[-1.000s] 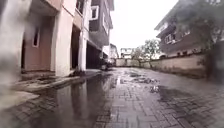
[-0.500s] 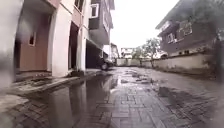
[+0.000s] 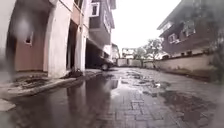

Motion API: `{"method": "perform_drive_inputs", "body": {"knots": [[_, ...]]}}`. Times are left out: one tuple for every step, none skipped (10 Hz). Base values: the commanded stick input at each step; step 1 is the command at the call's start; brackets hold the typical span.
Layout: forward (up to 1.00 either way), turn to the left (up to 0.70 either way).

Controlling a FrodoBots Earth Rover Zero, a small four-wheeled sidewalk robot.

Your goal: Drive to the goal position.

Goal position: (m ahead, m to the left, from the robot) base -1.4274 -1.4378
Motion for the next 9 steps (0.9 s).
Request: {"method": "perform_drive_inputs", "body": {"knots": [[0.7,-0.12],[0.7,-0.16],[0.7,-0.2],[0.7,-0.25],[0.7,-0.18],[0.7,-0.1],[0.7,-0.02],[0.7,0.0],[0.7,0.0]]}}
